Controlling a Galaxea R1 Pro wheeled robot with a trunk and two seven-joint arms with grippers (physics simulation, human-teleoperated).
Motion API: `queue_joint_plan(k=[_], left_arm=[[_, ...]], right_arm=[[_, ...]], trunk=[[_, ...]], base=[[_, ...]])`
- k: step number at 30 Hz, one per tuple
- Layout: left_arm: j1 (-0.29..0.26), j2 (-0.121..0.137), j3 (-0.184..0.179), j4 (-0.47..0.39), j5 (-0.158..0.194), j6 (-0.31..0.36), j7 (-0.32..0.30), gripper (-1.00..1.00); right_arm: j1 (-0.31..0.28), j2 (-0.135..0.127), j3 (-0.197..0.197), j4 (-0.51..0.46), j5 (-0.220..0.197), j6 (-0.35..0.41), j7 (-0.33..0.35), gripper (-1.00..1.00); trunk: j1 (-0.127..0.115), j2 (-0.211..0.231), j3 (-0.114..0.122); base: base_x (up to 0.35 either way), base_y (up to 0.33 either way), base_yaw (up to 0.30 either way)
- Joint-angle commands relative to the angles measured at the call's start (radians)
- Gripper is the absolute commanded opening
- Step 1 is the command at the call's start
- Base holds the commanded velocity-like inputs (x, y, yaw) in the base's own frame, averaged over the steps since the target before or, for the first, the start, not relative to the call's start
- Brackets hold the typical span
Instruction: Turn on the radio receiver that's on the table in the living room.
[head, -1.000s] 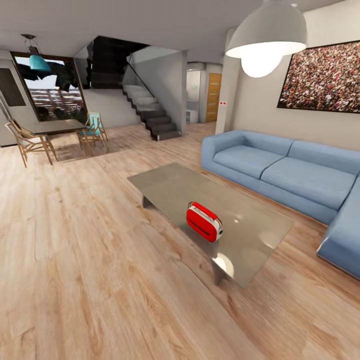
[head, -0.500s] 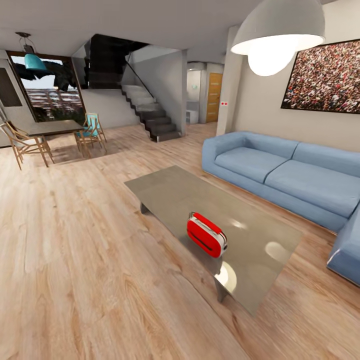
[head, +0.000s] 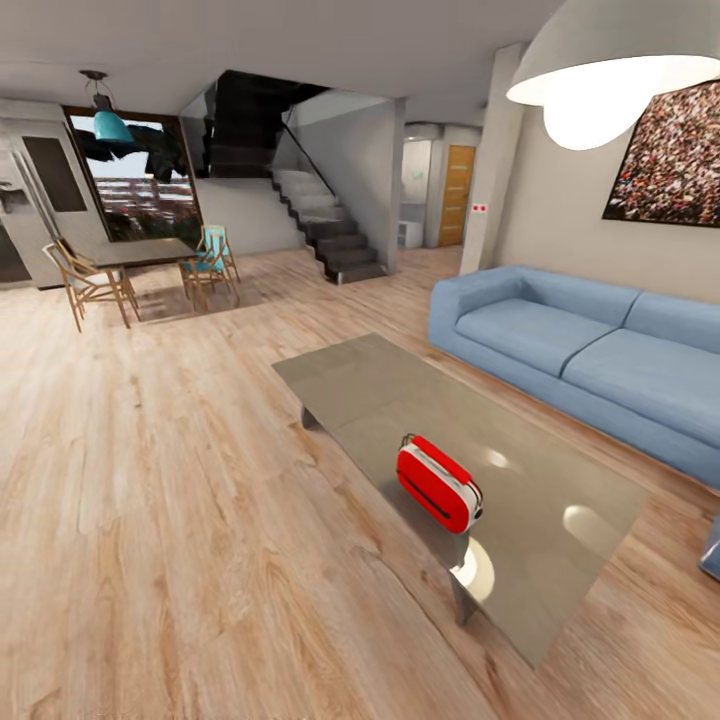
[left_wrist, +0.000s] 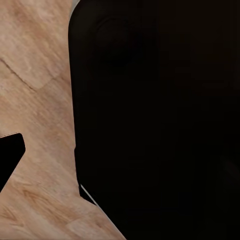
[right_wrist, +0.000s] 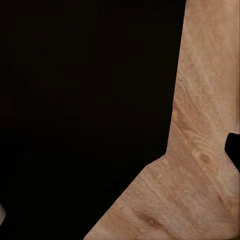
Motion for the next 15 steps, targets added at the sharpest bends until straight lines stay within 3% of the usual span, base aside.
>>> queue_joint_plan(k=[1, 15], left_arm=[[0.000, 0.000, 0.000, 0.000, 0.000, 0.000, 0.000, 1.00], [0.000, 0.000, 0.000, 0.000, 0.001, -0.001, 0.003, 1.00]], right_arm=[[0.000, 0.000, 0.000, 0.000, 0.000, 0.000, 0.000, 1.00], [0.000, 0.000, 0.000, 0.000, 0.000, 0.000, 0.000, 1.00]], trunk=[[0.000, 0.000, 0.000], [0.000, 0.000, 0.000]], base=[[0.003, 0.000, 0.266], [0.000, 0.000, 0.269]])
